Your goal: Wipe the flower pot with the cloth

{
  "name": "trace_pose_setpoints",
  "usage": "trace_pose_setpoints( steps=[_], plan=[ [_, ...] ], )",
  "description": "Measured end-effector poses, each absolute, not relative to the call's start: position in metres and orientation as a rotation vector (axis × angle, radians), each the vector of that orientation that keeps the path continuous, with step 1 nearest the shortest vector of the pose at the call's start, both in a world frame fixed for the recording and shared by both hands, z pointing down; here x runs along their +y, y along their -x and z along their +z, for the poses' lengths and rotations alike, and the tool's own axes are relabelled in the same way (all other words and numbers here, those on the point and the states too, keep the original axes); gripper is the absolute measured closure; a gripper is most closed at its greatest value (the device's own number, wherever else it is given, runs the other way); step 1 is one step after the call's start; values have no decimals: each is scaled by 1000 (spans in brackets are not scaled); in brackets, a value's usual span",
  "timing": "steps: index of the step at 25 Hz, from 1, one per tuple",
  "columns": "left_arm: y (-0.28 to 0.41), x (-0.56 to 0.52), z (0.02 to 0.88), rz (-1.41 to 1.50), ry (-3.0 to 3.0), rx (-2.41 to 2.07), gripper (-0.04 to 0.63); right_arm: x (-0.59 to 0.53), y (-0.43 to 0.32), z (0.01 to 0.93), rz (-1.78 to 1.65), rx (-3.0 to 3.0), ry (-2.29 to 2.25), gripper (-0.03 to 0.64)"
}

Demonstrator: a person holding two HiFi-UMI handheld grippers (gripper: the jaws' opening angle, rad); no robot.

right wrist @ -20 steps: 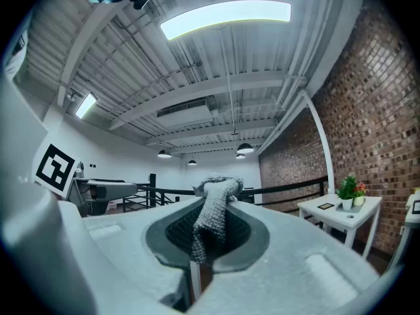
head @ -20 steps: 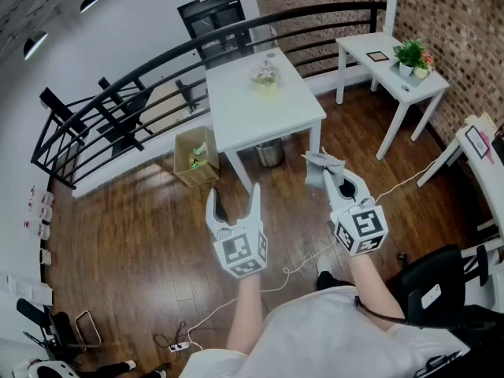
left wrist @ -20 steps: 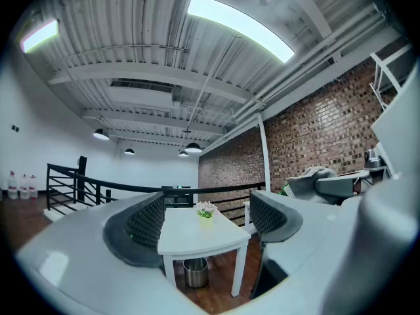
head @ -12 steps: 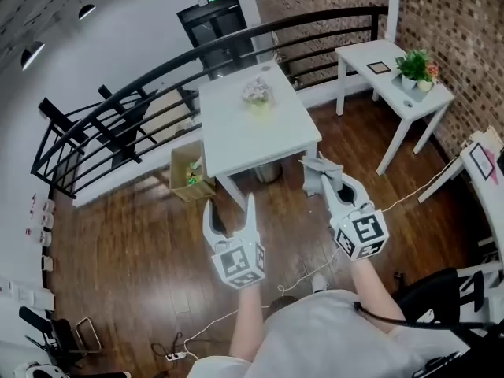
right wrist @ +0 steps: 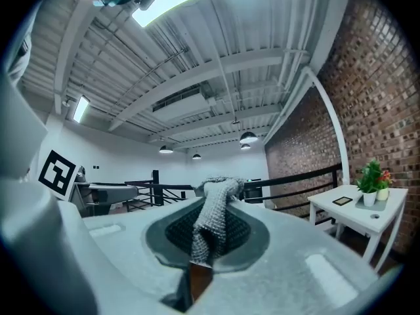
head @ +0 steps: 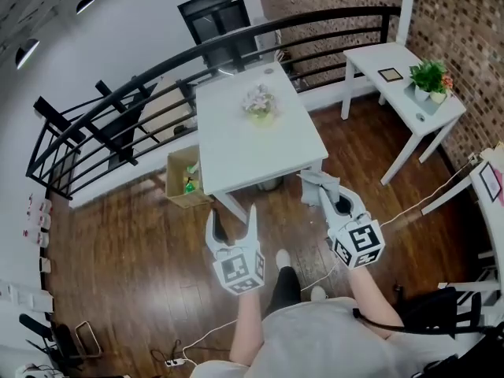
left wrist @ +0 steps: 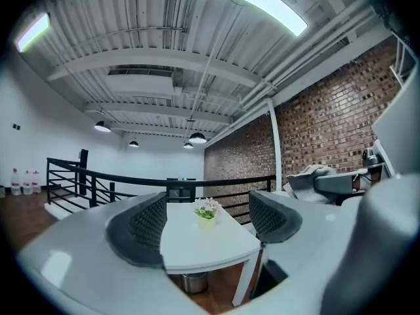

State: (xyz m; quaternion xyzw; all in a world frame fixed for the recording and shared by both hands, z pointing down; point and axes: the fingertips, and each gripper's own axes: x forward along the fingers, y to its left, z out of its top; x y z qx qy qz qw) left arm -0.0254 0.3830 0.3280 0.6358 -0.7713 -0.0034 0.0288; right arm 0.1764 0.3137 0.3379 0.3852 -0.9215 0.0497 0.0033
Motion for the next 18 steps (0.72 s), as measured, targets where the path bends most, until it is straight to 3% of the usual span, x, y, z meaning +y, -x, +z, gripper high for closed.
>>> trace_pose_setpoints(
  steps=[12,18],
  plan=[
    [126,222,321,-54,-2078,-2255,190,182,-33,314,36,-2927,-1085,611],
    [159,165,363,-23,-2007,-2142,190,131,-10,345,100,-2849,-1051,611]
  ],
)
